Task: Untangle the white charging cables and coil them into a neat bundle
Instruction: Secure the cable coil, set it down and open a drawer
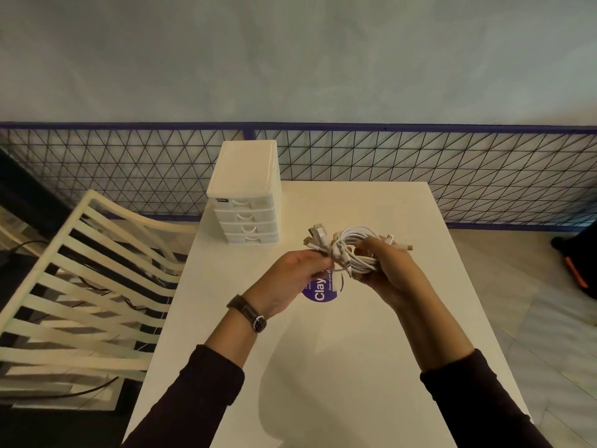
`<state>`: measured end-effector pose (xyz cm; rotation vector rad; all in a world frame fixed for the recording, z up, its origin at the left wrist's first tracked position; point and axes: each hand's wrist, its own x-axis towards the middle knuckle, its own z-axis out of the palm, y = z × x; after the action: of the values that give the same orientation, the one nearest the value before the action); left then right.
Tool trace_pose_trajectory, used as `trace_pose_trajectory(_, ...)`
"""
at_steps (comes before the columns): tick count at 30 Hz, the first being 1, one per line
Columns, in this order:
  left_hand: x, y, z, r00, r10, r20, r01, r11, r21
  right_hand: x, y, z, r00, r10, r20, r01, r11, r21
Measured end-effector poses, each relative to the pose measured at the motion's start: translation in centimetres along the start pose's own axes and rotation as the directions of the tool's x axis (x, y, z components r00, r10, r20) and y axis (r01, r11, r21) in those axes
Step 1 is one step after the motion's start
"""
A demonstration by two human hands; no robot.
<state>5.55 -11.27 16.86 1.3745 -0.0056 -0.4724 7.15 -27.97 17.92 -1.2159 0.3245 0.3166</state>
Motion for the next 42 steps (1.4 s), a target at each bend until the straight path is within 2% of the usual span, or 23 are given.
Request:
trace_pose_trajectory(2, 0.1, 0.0, -0.4, 0.999, 0.031, -0.020, -0.024, 0.959, 0.282, 0.0, 0.0, 0.1, 0.997, -0.035, -0.069, 0.034, 0.999, -0.017)
trace_pose_trajectory(6, 0.0, 1.1, 0.5, 0.958, 0.273, -0.084, -0.171, 0.785, 0.596, 0.0, 0.6, 0.6, 0.988, -0.101, -0.120, 0.098, 0.995, -0.030)
trace_pose_trajectory(9, 0.1, 1.1, 0.9, 0.880, 0.464, -0.104, -0.240, 0.622, 0.745, -0.1, 0.9, 0.8, 0.981, -0.138, -0.135, 0.140, 0.990, 0.007)
trace_pose_trajectory(12, 0.5, 0.4, 0.7, 0.776, 0.630, -0.002, -0.244, 0.304, 0.921, 0.2, 1.2, 0.9, 0.981, -0.141, -0.130, 0.154, 0.983, 0.096)
trace_pose_trajectory(13, 0.5, 0.3, 0.8, 0.759, 0.651, 0.018, -0.225, 0.236, 0.945, 0.2, 1.2, 0.9, 0.982, -0.139, -0.129, 0.153, 0.982, 0.109)
trace_pose_trajectory(16, 0.4, 0.1, 0.7, 0.736, 0.675, 0.049, -0.184, 0.131, 0.974, 0.2, 1.4, 1.0, 0.979, -0.131, -0.156, 0.148, 0.984, 0.098)
trace_pose_trajectory(18, 0.2, -0.2, 0.3, 0.766, 0.641, 0.043, -0.204, 0.179, 0.962, 0.3, 1.5, 0.9, 0.973, -0.144, -0.180, 0.158, 0.985, 0.063)
trace_pose_trajectory(19, 0.0, -0.3, 0.2, 0.794, 0.607, 0.028, -0.229, 0.256, 0.939, 0.3, 1.6, 0.8, 0.971, -0.153, -0.186, 0.163, 0.986, 0.039)
trace_pose_trajectory(20, -0.3, -0.4, 0.0, 0.830, 0.557, -0.003, -0.243, 0.367, 0.898, 0.3, 1.6, 0.8, 0.969, -0.161, -0.186, 0.167, 0.986, 0.019)
trace_pose_trajectory(22, -1.1, -0.1, -0.3, 0.914, 0.392, -0.104, -0.181, 0.623, 0.761, 0.3, 1.6, 0.7, 0.968, -0.171, -0.184, 0.175, 0.984, 0.009)
trace_pose_trajectory(23, -1.5, 0.2, -0.3, 0.942, 0.308, -0.133, -0.139, 0.719, 0.681, 0.3, 1.6, 0.7, 0.967, -0.171, -0.186, 0.177, 0.984, 0.012)
trace_pose_trajectory(24, -1.8, 0.5, -0.5, 0.956, 0.252, -0.146, -0.104, 0.764, 0.636, 0.2, 1.5, 0.7, 0.967, -0.170, -0.188, 0.176, 0.984, 0.016)
trace_pose_trajectory(25, -2.1, 0.9, -0.8, 0.964, 0.225, -0.145, -0.081, 0.762, 0.642, 0.1, 1.4, 0.7, 0.968, -0.168, -0.184, 0.175, 0.984, 0.019)
trace_pose_trajectory(26, -2.3, 1.3, -1.2, 0.966, 0.220, -0.135, -0.067, 0.719, 0.692, 0.0, 1.3, 0.6, 0.969, -0.170, -0.180, 0.177, 0.984, 0.024)
trace_pose_trajectory(29, -3.1, 2.4, -2.6, 0.961, 0.256, -0.109, -0.033, 0.495, 0.868, 0.0, 1.0, 0.3, 0.960, -0.201, -0.196, 0.203, 0.979, -0.007)
trace_pose_trajectory(30, -3.5, 2.8, -3.1, 0.961, 0.250, -0.116, -0.009, 0.451, 0.893, 0.1, 0.8, 0.2, 0.952, -0.220, -0.214, 0.215, 0.975, -0.047)
trace_pose_trajectory(32, -4.2, 3.7, -3.7, 0.972, 0.211, -0.102, -0.001, 0.439, 0.898, 0.1, 0.7, -0.1, 0.940, -0.258, -0.223, 0.232, 0.963, -0.134)
trace_pose_trajectory(37, -4.8, 6.5, -2.7, 0.969, 0.138, 0.204, -0.242, 0.378, 0.894, -0.1, 1.4, 0.0, 0.944, -0.293, -0.152, 0.226, 0.909, -0.349)
trace_pose_trajectory(42, -2.7, 8.4, 0.2, 0.959, 0.154, 0.237, -0.277, 0.356, 0.892, -0.9, 2.5, 0.9, 0.972, -0.234, -0.002, 0.206, 0.858, -0.470)
